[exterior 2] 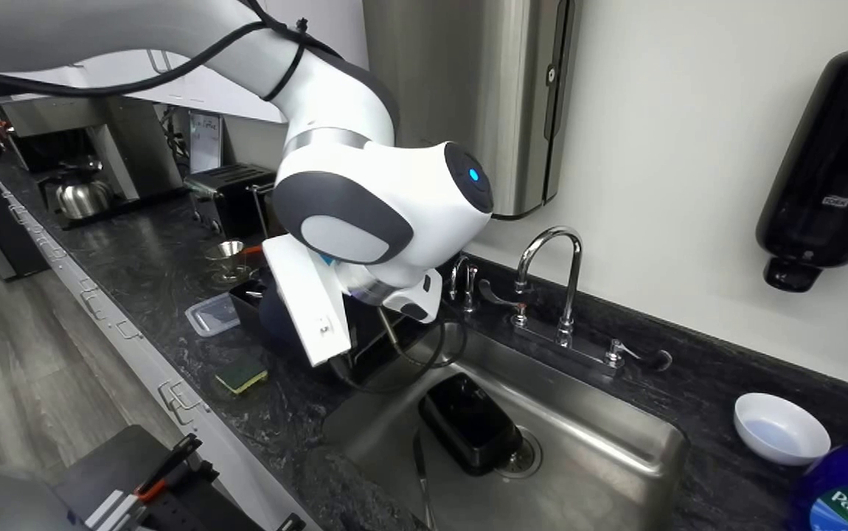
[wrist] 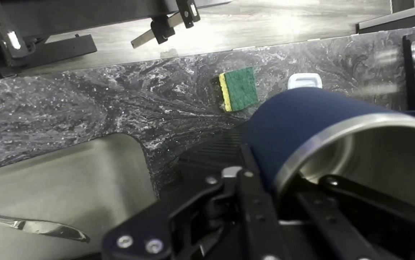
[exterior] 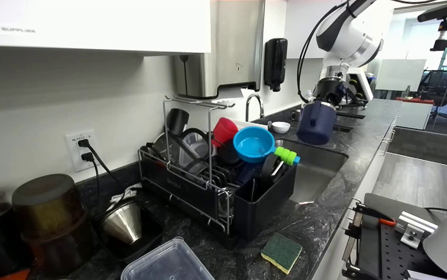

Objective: Hang the blue mug in the sink on the washing rack.

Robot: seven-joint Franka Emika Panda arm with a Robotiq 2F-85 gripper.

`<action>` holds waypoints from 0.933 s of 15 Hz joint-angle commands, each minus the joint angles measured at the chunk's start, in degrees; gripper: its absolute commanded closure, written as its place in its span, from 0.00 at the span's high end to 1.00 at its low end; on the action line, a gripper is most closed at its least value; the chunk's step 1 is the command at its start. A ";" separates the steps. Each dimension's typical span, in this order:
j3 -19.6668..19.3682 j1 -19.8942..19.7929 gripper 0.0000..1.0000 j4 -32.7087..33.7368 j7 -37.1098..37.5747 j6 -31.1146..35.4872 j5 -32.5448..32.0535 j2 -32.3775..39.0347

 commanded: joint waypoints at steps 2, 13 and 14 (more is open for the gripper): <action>-0.31 1.15 0.02 -0.78 1.58 -2.50 2.05 -0.73; 0.48 2.87 0.06 -2.80 0.68 -2.46 1.81 0.06; 0.51 2.94 0.06 -2.90 0.68 -2.36 1.82 0.11</action>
